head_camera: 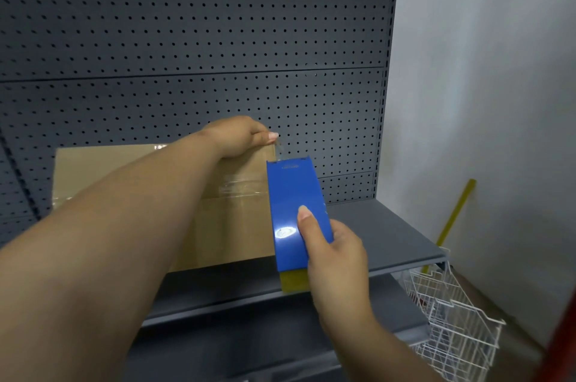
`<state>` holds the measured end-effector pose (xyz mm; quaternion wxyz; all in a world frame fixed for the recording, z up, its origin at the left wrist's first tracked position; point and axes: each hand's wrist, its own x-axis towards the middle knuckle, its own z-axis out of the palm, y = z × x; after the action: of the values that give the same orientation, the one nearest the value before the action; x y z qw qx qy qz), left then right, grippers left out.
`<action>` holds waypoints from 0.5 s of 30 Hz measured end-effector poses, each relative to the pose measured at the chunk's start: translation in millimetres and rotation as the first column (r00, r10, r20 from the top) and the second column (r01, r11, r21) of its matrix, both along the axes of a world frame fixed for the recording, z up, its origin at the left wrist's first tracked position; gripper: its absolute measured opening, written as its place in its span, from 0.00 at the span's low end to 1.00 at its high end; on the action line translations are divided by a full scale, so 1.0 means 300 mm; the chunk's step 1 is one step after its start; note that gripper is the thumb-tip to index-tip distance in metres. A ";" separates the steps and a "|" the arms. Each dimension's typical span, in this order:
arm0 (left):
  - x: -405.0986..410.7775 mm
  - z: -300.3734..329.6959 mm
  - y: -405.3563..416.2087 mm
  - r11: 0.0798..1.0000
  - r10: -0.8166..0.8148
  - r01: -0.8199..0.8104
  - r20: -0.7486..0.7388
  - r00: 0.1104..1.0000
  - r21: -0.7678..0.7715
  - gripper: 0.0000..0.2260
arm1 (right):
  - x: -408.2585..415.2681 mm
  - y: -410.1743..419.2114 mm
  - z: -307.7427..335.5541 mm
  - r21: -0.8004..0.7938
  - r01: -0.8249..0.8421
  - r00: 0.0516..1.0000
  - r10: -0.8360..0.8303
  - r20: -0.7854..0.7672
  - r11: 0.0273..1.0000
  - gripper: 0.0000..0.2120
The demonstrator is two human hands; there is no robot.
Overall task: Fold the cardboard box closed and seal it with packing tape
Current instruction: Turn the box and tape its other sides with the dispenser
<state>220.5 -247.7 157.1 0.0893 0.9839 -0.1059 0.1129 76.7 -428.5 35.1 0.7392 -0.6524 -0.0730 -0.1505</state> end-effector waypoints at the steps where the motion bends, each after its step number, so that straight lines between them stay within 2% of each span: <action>1: 0.001 0.000 0.003 1.000 -0.003 0.003 -0.001 1.000 -0.003 0.19 | -0.005 0.005 -0.005 0.004 0.007 1.000 -0.007 -0.001 1.000 0.21; 15: 0.004 0.003 0.005 0.999 0.039 -0.039 0.003 0.999 0.014 0.23 | -0.072 0.005 -0.070 -0.006 0.005 0.998 -0.006 -0.056 1.000 0.17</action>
<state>221.6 -246.2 158.0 0.0798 0.9862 -0.0878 0.1150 55.1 -427.0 14.2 0.7386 -0.6587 -0.0509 -0.1341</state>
